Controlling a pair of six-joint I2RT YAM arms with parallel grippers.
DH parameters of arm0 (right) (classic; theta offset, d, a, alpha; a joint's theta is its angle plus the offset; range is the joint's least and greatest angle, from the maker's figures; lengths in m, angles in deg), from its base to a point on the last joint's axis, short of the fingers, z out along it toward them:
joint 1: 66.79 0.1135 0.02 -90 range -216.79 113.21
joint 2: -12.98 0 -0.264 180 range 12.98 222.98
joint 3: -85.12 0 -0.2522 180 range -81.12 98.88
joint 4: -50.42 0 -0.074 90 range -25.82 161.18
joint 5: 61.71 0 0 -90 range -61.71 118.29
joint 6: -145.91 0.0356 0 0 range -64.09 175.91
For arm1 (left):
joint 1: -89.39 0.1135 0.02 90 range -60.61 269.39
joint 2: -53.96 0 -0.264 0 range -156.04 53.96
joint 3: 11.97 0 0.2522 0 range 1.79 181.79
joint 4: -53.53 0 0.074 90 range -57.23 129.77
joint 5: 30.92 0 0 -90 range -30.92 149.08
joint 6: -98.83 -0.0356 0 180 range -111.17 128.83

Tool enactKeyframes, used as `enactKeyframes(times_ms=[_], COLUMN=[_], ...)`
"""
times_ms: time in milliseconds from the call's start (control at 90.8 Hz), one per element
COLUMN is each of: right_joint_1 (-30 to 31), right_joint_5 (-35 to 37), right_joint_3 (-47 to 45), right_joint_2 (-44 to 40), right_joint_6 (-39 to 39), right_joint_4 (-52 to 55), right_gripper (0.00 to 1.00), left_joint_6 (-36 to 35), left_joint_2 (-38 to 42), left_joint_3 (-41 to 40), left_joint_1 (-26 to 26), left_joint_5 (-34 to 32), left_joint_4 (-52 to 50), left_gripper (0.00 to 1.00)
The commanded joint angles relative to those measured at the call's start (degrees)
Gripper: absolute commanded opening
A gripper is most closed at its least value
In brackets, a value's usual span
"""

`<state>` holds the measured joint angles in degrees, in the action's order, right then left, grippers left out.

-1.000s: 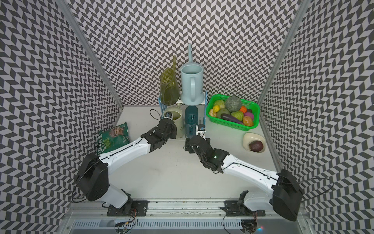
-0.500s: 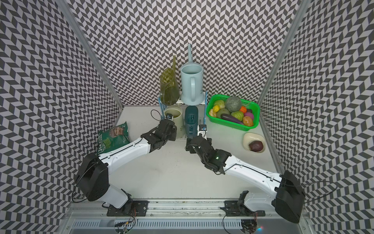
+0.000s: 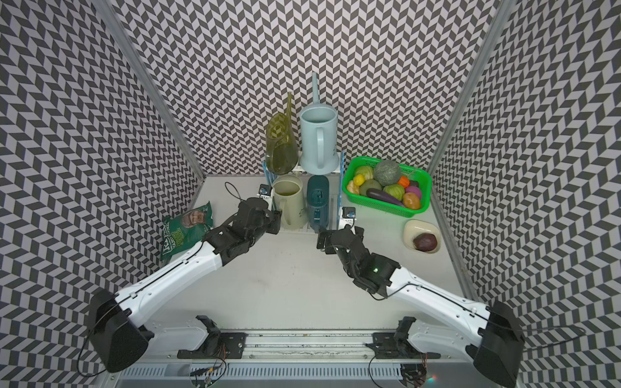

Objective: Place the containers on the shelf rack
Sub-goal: Reset both arms

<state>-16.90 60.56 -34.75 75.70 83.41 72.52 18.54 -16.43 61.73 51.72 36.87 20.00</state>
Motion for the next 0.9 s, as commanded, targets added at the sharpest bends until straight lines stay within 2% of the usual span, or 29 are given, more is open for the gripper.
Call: enactKeyframes(times_ms=[0, 99, 253, 330, 430, 529, 650, 892], right_joint_1=[-4.89, -10.38, -19.54, -25.3, -33.21, -38.93, -43.26, -44.92], right_joint_5=[-0.58, -3.57, -4.46, -5.55, -11.94, -16.87, -20.42, -22.98], right_joint_3=[-2.23, -4.71, -10.86, -14.61, -21.2, -28.27, -35.88, -41.63], right_joint_2=[-2.89, -4.84, -8.42, -10.14, -12.35, -13.31, -11.88, -2.52], right_joint_6=[-5.88, -8.86, -15.21, -17.33, -20.95, -22.67, -22.78, -25.01], right_joint_4=[-6.36, -8.54, -13.46, -16.3, -23.11, -33.01, -44.79, -63.68], right_gripper=[1.0, 1.0, 1.0, 1.0, 1.0, 1.0, 1.0, 1.0], left_joint_6=[-4.54, -7.23, -10.01, -11.36, -12.43, -13.04, -14.03, -13.78], left_joint_2=[5.17, 8.36, 10.85, 10.69, 9.13, 6.73, 2.24, -9.31], left_joint_3=[-4.0, -7.17, -13.75, -17.58, -23.02, -29.45, -36.93, -43.06], left_joint_1=[1.29, 5.71, 19.42, 25.05, 30.31, 32.71, 33.17, 34.61], left_joint_5=[-0.34, 0.91, 8.09, 11.79, 14.78, 17.51, 17.23, 15.0], left_joint_4=[3.37, 6.25, 13.44, 18.62, 27.19, 38.51, 54.74, 77.26], left_gripper=[0.64, 0.77, 0.98, 1.0, 1.0, 1.0, 1.0, 1.0])
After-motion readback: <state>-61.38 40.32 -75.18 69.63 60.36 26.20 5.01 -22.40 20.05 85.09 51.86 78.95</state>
